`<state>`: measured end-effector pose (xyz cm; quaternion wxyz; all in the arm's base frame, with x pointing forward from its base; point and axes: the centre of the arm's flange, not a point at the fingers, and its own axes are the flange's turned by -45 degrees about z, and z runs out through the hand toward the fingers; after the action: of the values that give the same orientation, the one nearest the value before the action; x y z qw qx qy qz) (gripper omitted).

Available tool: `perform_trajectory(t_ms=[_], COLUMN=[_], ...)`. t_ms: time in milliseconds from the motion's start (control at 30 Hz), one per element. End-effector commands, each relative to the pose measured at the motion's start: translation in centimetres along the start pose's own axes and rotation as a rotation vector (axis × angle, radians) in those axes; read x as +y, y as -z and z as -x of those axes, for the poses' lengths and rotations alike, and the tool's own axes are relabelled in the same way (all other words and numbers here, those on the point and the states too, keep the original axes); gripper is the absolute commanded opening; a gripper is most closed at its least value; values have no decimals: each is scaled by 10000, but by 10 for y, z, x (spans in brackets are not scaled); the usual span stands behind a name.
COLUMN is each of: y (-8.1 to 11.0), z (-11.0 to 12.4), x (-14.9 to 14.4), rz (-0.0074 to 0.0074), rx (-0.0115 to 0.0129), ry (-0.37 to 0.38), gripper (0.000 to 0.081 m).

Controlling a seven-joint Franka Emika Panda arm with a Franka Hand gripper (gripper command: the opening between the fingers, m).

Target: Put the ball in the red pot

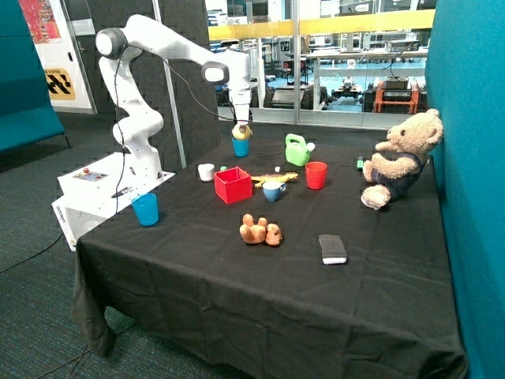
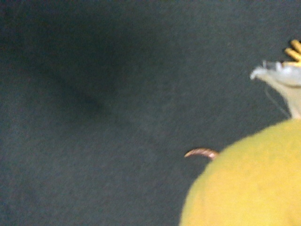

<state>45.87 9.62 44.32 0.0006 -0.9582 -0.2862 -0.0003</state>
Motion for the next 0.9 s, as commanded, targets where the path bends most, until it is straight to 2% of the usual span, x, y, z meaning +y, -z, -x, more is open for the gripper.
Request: perform_trajectory(t_ms=[0,367,600,867], y=[0,-4,-9,-5], z=[-24,-40,-39,-31], x=[25,55,76,101], rz=[10,10,10,11], rx=[-9,-9,-9,-8], ry=[-293,-328,-906,-1635], gripper=[0,0,0,0])
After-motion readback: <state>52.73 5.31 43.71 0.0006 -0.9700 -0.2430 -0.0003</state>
